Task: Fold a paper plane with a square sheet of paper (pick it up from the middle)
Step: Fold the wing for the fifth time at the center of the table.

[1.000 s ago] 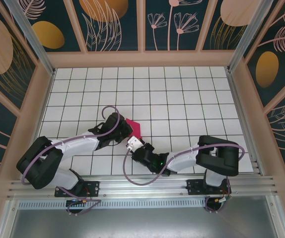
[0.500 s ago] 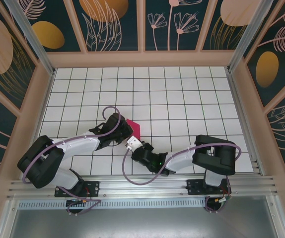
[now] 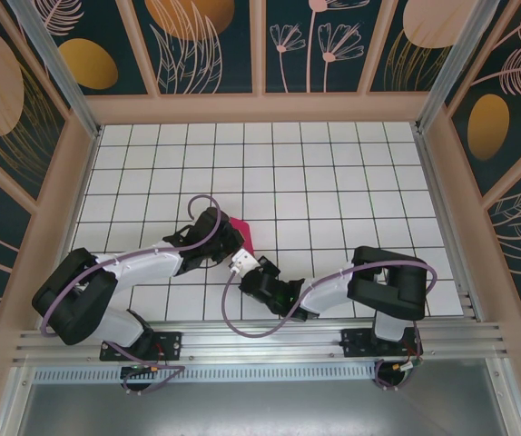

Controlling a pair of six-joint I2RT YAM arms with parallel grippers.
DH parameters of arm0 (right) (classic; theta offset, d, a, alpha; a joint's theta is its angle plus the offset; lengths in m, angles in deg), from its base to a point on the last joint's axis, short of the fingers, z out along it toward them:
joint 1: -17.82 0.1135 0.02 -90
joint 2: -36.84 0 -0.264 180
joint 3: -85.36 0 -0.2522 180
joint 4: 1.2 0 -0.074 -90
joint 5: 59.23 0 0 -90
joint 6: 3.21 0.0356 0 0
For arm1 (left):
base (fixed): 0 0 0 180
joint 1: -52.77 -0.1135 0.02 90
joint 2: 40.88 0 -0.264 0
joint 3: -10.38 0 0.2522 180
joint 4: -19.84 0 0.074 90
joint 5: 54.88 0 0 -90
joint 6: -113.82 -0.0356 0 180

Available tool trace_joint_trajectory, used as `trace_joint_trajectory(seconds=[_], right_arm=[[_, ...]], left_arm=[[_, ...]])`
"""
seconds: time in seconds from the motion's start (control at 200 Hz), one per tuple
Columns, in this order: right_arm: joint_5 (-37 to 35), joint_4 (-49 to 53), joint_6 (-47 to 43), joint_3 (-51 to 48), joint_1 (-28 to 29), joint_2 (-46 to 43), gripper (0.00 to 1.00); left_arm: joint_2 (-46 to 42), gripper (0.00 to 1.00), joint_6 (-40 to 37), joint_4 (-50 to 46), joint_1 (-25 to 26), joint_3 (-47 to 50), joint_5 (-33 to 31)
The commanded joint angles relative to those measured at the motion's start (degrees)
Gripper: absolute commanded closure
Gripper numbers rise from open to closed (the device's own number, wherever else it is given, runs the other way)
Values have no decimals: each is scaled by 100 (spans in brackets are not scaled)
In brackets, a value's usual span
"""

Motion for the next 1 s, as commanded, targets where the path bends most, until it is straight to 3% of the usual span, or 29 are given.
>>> trace_joint_trajectory(seconds=[0.0, 0.12, 0.27, 0.41, 0.751, 0.996], right_arm=[[-161, -128, 236, 58, -46, 38, 100], [-132, -91, 334, 61, -50, 15, 98], [-175, -9, 364, 158, -43, 54, 81], [-181, -100, 301, 201, -60, 75, 73], [-202, -55, 315, 316, -125, 215, 81], [-278, 170, 532, 251, -122, 166, 81]], left_arm=[[-97, 84, 80, -187, 36, -33, -147], [-196, 82, 48, -216, 37, -18, -229], [-105, 84, -8, -251, 32, -75, -168], [-71, 84, 3, -238, 31, -76, -110], [-59, 84, -26, -255, 38, -93, -70], [-57, 84, -23, -266, 38, -99, -94]])
